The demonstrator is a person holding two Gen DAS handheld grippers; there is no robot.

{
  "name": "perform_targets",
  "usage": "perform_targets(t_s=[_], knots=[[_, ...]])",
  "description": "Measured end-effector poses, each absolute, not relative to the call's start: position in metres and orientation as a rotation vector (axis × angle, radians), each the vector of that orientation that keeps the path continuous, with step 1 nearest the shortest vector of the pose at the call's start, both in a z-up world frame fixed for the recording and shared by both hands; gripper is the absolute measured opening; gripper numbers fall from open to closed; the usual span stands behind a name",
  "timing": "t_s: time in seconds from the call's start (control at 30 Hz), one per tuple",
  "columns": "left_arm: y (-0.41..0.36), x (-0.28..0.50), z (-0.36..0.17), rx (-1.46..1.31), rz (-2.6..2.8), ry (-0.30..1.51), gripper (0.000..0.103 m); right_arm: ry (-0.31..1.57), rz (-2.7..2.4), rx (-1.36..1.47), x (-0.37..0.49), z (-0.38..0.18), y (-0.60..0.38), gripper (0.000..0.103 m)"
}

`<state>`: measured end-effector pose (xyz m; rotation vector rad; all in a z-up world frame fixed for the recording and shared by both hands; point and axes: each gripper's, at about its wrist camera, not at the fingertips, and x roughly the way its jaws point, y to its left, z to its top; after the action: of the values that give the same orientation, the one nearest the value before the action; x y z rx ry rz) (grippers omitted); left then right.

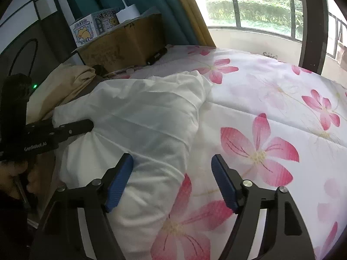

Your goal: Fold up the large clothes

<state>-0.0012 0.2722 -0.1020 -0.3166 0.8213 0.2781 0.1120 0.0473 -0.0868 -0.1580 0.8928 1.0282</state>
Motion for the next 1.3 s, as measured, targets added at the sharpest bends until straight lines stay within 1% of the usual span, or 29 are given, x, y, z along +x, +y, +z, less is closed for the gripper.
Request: perform_targets(t_s=[0.57, 0.83, 1.3], knots=[[0.249, -0.020, -0.094, -0.309, 0.375, 0.833, 0.042, 0.908, 1.037, -0.110, 0.096, -0.091, 0.014, 0.077], [0.237, -0.035, -0.088, -0.306, 0.448, 0.818, 0.042, 0.882, 1.033, -0.094, 0.087, -0.089, -0.008, 0.077], [0.219, -0.066, -0.074, -0.311, 0.566, 0.740, 0.042, 0.845, 0.991, -0.081, 0.077, -0.087, -0.057, 0.077]])
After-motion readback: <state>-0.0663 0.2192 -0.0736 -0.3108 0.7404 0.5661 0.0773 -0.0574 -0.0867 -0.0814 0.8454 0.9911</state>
